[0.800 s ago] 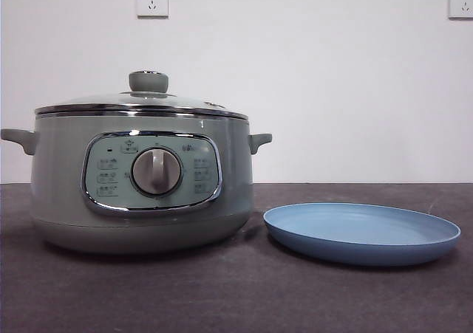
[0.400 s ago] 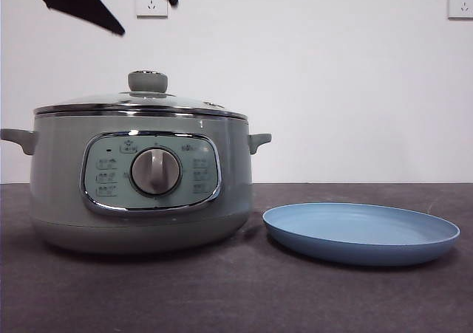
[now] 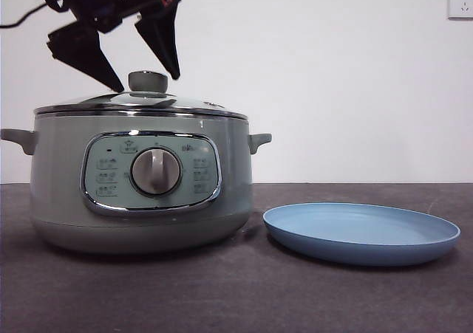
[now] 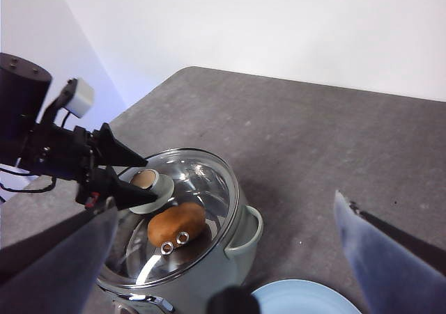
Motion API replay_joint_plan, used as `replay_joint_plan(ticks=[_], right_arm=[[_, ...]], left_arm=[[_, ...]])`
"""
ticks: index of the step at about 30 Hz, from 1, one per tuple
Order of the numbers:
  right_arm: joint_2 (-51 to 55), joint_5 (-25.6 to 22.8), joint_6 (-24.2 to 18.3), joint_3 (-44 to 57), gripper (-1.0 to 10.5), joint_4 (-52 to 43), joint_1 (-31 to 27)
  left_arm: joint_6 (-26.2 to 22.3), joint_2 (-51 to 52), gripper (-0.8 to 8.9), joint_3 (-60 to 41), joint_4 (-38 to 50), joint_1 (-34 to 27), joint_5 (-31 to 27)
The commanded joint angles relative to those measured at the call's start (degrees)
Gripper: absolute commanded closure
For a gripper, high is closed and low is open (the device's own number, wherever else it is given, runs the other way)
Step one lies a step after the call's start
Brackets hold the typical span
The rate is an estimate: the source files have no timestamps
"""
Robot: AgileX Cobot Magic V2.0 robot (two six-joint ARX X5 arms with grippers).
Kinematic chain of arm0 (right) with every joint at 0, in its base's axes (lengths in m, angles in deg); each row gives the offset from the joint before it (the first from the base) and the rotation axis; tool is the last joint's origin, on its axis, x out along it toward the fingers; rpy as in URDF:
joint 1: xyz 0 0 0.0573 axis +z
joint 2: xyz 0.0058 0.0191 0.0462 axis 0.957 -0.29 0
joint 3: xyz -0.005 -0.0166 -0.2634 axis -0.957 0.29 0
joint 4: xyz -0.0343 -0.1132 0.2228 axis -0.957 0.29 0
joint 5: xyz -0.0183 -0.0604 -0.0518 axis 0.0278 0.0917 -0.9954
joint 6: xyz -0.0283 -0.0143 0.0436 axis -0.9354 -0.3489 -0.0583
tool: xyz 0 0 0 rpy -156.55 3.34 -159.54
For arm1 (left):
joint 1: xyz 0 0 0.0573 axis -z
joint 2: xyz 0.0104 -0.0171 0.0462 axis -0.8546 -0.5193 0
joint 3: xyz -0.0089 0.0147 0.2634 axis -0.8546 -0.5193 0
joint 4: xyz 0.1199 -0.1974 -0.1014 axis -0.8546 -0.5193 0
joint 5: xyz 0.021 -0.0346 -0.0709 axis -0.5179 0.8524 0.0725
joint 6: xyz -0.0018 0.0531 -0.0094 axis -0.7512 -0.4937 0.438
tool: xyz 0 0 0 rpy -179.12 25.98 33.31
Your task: Take the potato out from the steamer,put the potato on the plate,close the lid
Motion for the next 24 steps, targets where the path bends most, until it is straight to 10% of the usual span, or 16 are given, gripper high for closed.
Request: replay_joint_plan(ticks=[1, 9, 24], right_arm=[[0.0, -0.1, 0.0, -0.2, 3.2, 0.1, 0.1], [0.0, -0.1, 0.1, -0.2, 3.2, 0.2, 0.1], [0.0, 0.2, 0.4, -0.2, 3.2, 0.4, 0.1]], left_arm=[[-0.7, -1.4, 2.57, 0.0, -0.3, 0.2, 0.0], [-0.7, -1.8, 8.34, 0.0, -0.9, 0.2, 0.0], [-0.7, -1.5, 8.22, 4.0, -5.4, 0.2, 0.5]])
